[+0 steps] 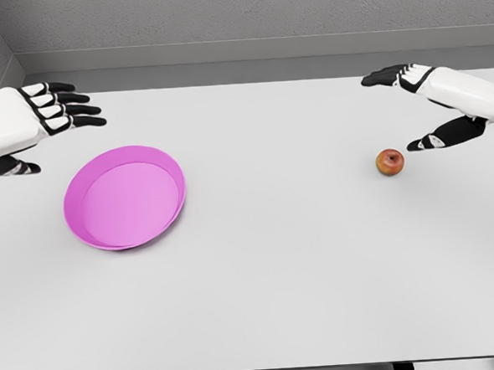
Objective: Put the apple on the plate with both arms
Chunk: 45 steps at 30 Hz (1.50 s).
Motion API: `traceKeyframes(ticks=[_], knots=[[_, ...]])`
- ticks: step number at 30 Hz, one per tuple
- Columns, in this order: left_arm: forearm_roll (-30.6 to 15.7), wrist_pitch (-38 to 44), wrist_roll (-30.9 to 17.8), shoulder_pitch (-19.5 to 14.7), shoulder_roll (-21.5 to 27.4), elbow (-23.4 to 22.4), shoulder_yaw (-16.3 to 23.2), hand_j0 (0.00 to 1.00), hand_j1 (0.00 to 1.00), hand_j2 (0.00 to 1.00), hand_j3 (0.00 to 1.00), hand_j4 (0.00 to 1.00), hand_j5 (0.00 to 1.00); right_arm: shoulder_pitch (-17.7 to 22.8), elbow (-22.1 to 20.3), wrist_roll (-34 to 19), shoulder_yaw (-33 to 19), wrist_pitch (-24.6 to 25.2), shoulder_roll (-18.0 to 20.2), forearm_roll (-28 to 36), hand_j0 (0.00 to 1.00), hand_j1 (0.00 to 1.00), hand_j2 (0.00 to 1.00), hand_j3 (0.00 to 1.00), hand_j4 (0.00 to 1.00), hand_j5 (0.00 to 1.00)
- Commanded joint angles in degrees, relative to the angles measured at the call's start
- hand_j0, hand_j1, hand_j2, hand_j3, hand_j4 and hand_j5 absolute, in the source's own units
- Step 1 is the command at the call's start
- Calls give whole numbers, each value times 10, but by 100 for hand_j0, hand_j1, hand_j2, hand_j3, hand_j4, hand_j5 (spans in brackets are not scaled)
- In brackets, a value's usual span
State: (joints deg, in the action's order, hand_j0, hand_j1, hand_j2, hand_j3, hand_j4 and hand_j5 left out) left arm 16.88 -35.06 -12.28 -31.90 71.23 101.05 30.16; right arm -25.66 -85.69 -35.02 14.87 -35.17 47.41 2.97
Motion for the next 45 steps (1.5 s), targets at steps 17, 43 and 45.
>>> traceKeyframes(ticks=[17, 43, 45], knots=[[-5, 1, -2, 2, 2, -1, -11, 100, 100, 100, 100, 100, 100, 42, 3, 0, 0, 2, 82, 78, 100, 100, 100, 100, 100, 100], [-5, 1, -4, 17, -29, 0, -9, 100, 100, 100, 100, 100, 100, -7, 40, 0, 128, 39, 36, 48, 100, 100, 100, 100, 100, 100], [-5, 1, -4, 17, -29, 0, -9, 100, 100, 100, 100, 100, 100, -16, 58, 0, 136, 38, 25, 38, 100, 100, 100, 100, 100, 100]])
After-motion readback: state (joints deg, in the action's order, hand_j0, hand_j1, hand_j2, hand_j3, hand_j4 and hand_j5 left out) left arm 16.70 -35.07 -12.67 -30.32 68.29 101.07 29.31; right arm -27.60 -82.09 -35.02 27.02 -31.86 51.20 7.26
